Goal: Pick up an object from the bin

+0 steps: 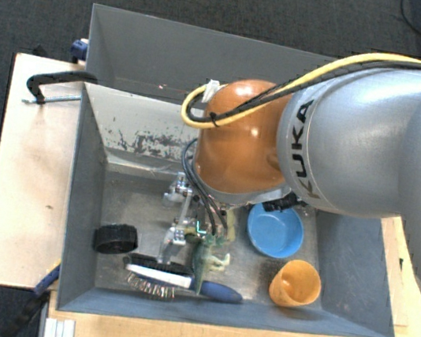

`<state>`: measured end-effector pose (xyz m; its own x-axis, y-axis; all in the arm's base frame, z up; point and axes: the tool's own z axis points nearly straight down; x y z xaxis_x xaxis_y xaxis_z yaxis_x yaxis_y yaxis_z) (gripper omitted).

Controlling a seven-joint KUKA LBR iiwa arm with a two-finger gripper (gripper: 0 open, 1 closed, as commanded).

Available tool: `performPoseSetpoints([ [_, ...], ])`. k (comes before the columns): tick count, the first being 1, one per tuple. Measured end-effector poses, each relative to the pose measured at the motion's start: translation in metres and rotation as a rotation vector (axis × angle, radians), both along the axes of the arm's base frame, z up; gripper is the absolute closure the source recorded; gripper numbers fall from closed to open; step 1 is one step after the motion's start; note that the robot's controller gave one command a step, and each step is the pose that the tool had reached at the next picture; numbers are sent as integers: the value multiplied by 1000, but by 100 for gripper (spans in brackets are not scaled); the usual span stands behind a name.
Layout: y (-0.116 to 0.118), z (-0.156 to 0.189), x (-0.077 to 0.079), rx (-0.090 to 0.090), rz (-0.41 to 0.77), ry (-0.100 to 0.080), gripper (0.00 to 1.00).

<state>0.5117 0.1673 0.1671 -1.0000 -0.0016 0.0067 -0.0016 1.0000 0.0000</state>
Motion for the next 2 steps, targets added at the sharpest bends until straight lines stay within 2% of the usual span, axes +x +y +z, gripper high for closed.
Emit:
performPoseSetpoints([
  [1,60,-90,-7,17,-89,-19,0],
  [2,53,-91,-7,8,-91,-19,100],
])
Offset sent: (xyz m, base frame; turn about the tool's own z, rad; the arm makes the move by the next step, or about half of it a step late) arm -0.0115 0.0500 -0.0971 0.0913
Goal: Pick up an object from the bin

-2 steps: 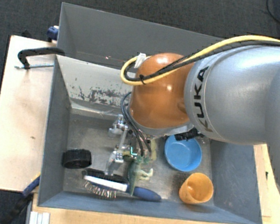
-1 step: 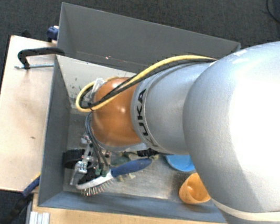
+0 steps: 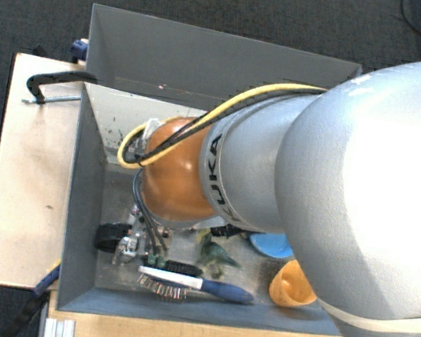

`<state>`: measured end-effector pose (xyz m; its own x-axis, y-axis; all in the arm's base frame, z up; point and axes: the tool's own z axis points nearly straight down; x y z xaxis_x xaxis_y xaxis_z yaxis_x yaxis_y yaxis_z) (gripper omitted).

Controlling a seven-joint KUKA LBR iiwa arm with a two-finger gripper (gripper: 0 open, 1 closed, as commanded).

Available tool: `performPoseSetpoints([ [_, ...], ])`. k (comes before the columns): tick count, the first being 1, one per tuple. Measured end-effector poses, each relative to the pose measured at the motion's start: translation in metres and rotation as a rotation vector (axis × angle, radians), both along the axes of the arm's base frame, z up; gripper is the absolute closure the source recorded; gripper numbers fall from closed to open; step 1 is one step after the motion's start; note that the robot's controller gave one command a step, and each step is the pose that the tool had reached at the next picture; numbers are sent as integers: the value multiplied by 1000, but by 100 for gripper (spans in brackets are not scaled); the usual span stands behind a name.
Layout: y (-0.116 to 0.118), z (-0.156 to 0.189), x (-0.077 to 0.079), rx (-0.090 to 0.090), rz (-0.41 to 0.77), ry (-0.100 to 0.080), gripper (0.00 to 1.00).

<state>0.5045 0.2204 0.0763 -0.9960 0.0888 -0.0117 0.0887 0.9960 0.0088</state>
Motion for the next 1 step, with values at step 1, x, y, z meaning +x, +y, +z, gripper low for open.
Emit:
performPoseSetpoints([
  [1,-17,157,-2,-1,-37,0,100],
])
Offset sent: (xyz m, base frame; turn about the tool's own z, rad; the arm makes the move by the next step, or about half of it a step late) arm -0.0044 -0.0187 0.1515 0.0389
